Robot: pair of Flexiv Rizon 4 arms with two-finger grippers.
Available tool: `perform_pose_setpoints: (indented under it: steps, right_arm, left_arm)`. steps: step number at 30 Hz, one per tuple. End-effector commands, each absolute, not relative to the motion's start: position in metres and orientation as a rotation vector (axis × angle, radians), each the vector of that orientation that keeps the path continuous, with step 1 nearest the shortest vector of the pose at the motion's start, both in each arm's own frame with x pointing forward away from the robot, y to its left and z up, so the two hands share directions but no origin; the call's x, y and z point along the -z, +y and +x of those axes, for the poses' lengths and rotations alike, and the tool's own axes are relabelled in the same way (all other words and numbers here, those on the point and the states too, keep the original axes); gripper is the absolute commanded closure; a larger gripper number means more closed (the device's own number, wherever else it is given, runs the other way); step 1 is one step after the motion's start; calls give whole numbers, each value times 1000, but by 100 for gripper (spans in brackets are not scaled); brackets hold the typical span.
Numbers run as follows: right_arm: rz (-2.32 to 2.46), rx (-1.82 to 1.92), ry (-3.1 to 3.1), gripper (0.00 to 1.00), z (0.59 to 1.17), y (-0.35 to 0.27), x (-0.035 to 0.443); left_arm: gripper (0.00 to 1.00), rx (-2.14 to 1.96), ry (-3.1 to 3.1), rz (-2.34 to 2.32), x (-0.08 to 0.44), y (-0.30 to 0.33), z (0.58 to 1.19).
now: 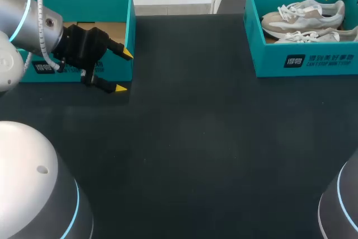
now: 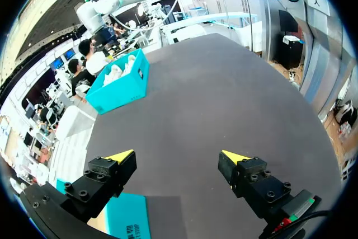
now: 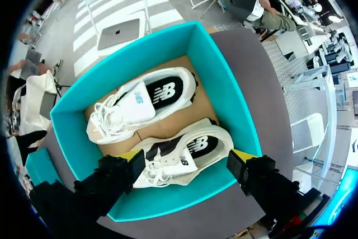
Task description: Take the shoe out of the shoebox, open the shoe tongue, remove and reinsert the insole, then place the shoe into the shoebox
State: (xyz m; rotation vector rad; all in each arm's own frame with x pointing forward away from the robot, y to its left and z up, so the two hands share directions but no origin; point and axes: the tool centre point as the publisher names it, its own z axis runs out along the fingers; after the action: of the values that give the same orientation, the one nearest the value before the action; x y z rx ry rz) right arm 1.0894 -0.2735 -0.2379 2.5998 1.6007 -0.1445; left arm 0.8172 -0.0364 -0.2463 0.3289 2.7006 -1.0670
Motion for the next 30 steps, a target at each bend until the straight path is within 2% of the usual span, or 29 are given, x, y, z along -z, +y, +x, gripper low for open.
perform_pose_setpoints:
  steps: [1, 4, 12, 19, 22, 30]
  right_arm:
    - [2459, -16, 1533, 0, 1070, -267, 238]
    - [2459, -16, 1533, 0, 1070, -267, 238]
    - [2455, 5, 1690, 0, 1024, -246, 240]
    - [2442, 53, 1771, 0, 979, -222, 240]
    - [2383, 84, 1855, 0, 958, -210, 234]
    - [2383, 84, 1855, 0, 958, -210, 234]
  left_arm:
    - [0, 1011, 2802, 75, 234, -45, 821]
    - [0, 740, 2811, -505, 223, -53, 833]
    - [0, 533, 2528, -1532, 206, -28, 859]
    - [0, 442, 2198, -1942, 207, -22, 869]
    - [0, 434, 2155, -1929, 205, -21, 868]
    - [0, 434, 2155, -1929, 205, -21, 868]
